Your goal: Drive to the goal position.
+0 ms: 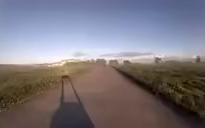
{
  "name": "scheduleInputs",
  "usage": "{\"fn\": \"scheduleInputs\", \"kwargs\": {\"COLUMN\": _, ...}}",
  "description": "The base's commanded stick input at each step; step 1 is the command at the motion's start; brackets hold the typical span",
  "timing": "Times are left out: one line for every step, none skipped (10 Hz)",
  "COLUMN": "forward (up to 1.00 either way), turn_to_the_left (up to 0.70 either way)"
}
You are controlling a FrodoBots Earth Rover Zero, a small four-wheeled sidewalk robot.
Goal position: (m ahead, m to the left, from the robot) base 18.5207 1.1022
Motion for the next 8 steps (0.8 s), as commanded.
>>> {"fn": "scheduleInputs", "kwargs": {"forward": 0.70, "turn_to_the_left": 0.00}}
{"fn": "scheduleInputs", "kwargs": {"forward": 0.70, "turn_to_the_left": 0.00}}
{"fn": "scheduleInputs", "kwargs": {"forward": 0.70, "turn_to_the_left": 0.00}}
{"fn": "scheduleInputs", "kwargs": {"forward": 0.70, "turn_to_the_left": 0.00}}
{"fn": "scheduleInputs", "kwargs": {"forward": 0.70, "turn_to_the_left": 0.00}}
{"fn": "scheduleInputs", "kwargs": {"forward": 0.70, "turn_to_the_left": 0.00}}
{"fn": "scheduleInputs", "kwargs": {"forward": 0.70, "turn_to_the_left": 0.00}}
{"fn": "scheduleInputs", "kwargs": {"forward": 0.70, "turn_to_the_left": 0.00}}
